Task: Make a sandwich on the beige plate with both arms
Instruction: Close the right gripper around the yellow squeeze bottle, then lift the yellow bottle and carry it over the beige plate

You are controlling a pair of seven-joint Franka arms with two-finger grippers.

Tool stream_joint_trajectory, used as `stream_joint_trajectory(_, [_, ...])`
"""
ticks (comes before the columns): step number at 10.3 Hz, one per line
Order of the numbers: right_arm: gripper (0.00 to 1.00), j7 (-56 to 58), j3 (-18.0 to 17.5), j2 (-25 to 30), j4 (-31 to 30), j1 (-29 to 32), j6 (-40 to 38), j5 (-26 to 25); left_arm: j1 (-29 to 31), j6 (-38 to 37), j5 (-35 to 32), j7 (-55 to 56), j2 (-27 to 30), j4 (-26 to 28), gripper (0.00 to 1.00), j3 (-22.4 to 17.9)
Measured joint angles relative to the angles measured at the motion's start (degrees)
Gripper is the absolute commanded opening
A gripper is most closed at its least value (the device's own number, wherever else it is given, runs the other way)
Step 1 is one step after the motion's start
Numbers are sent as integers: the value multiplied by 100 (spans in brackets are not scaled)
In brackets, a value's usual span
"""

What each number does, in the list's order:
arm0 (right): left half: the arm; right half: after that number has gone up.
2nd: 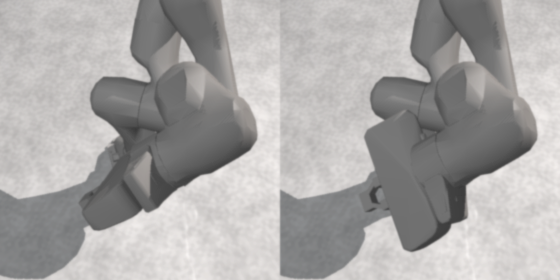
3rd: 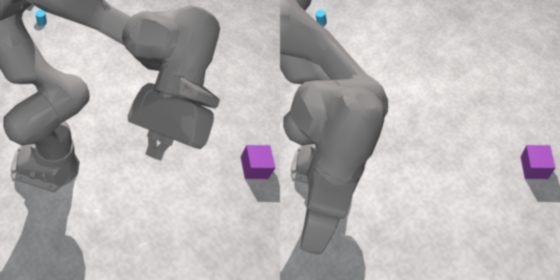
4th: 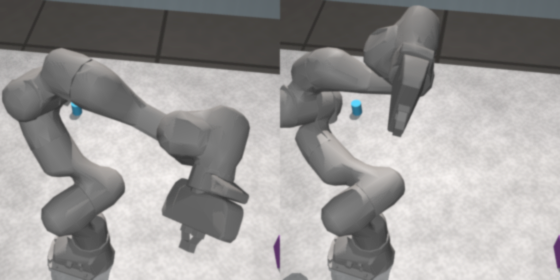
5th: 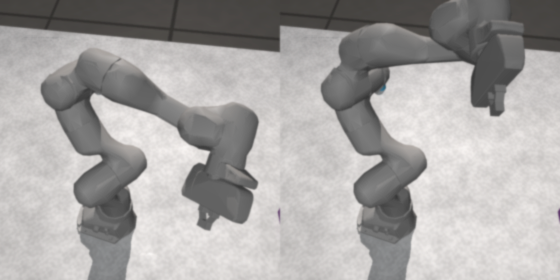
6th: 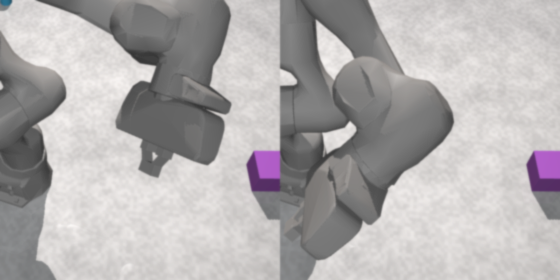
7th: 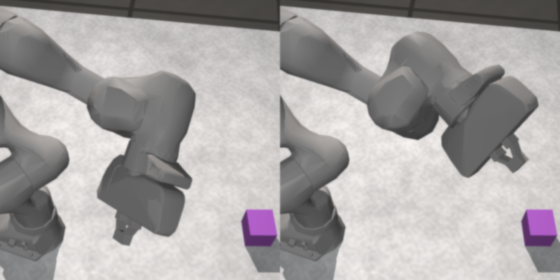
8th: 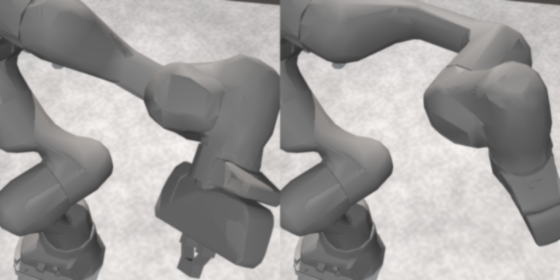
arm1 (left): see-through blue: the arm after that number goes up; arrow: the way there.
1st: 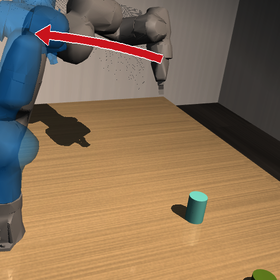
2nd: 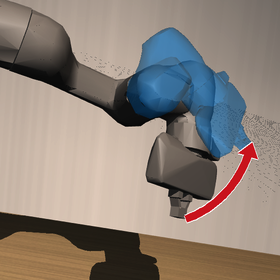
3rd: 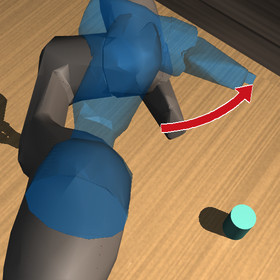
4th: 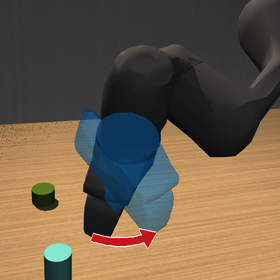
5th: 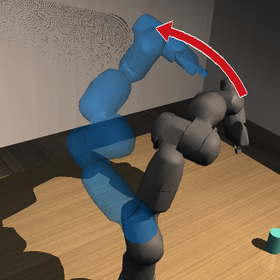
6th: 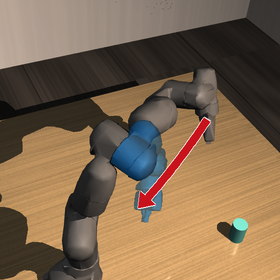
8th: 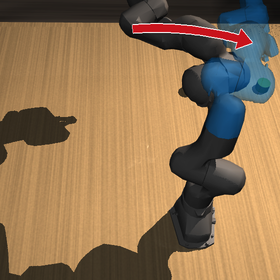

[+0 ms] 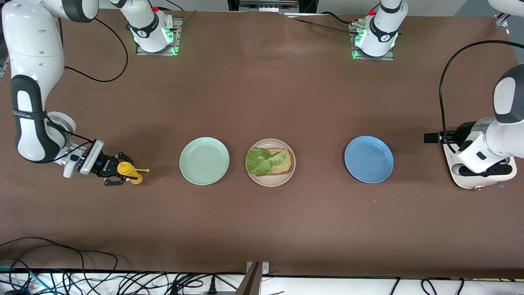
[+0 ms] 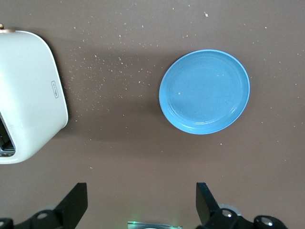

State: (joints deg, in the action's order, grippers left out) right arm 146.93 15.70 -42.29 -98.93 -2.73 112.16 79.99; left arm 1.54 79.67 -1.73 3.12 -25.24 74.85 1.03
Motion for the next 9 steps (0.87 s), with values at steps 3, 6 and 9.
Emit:
stream_joint_trajectory(3, [2,-575,-1,334,15,-812,1220,1,0,-9,0,0,0,0,100,0])
stream_joint_trajectory(6, [2,-1634,13,495,77,-1810,2667,-50,1,-13,0,0,0,0,100,1])
stream_joint_trajectory(9, [3,-3444,244,535,155,-2772,3638,-1229,2,-14,0,0,0,0,100,0])
